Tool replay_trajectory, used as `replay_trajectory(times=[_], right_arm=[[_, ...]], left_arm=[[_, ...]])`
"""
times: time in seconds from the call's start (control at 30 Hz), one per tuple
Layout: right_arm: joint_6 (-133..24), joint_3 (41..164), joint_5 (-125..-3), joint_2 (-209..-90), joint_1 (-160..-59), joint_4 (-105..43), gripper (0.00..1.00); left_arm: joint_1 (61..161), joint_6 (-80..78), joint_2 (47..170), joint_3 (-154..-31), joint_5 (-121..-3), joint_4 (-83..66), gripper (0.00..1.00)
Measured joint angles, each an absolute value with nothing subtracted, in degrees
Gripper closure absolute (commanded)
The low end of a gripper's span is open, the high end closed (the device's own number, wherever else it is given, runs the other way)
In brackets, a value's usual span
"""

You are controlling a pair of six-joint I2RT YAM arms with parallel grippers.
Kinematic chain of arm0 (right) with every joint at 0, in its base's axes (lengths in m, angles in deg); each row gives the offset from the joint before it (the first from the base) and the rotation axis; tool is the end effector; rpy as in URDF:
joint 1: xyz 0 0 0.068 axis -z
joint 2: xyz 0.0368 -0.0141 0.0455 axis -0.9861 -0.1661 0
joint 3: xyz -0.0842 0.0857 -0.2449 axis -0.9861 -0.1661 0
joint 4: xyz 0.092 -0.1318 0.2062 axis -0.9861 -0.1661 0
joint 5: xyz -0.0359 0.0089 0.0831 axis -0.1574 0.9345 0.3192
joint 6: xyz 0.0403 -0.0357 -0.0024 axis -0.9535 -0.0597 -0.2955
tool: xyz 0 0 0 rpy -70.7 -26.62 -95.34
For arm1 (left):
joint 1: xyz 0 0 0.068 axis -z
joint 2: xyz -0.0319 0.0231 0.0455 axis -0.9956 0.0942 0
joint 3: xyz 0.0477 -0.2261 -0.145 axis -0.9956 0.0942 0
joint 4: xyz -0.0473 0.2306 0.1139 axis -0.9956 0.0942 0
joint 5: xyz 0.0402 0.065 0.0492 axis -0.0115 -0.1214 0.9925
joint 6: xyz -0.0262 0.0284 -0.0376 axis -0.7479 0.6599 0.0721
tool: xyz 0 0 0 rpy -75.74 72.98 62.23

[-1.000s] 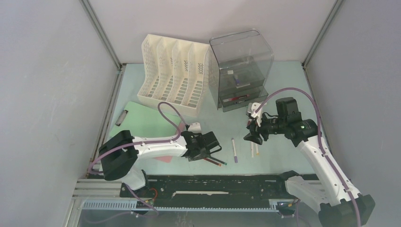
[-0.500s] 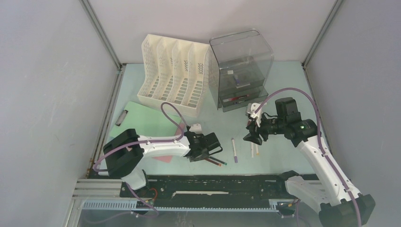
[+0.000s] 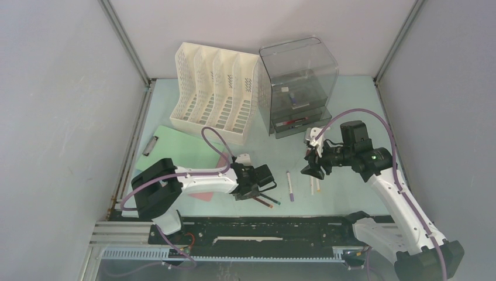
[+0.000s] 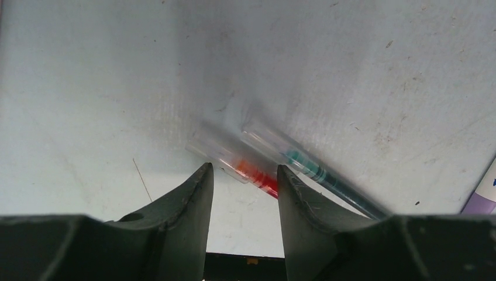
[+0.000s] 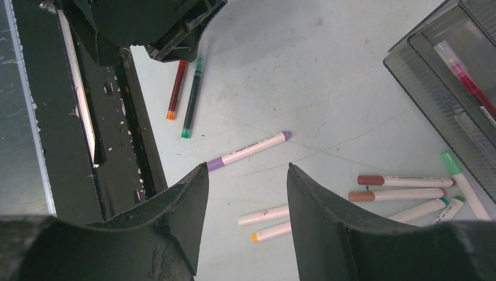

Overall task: Organize the desk
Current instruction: Pick up the stationery from the center of the board.

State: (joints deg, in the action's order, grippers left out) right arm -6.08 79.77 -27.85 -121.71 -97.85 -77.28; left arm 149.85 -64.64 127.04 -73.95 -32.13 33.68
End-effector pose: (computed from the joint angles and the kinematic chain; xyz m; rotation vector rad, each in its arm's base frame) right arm 0.1607 0.0764 0.3085 -1.3724 1.7402 0.6895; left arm 0.1302 -0.2510 0.1600 -0.2900 2.7114 -0.0552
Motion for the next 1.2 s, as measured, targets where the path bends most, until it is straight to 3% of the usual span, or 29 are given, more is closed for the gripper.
replay_trajectory(times=[0.27,0.37,0.57,0.9,1.2], right_arm=[[-6.08,79.77,-27.82,-121.71,-97.85,-77.28,0.4],[-6.08,79.77,-27.82,-121.71,-97.85,-77.28,0.41],[-6.06,79.77,-27.82,-121.71,-97.85,-77.28,0.4],[-6.06,79.77,-27.8,-121.71,-97.85,-77.3,0.4],[-6.06,79.77,-27.8,-121.71,-97.85,-77.3,0.4]], left_arm=[[149.85,-64.73,127.17,-73.95,-32.04,33.66,0.63],[149.85,-64.8,127.19,-73.95,-31.95,33.55,0.74],[149.85,-64.8,127.35,-73.9,-31.49,33.44,0.76],[149.96,-64.58,127.87,-73.9,-27.75,34.27,0.74],[149.96,-63.51,128.46,-73.92,-23.62,36.24,0.58]])
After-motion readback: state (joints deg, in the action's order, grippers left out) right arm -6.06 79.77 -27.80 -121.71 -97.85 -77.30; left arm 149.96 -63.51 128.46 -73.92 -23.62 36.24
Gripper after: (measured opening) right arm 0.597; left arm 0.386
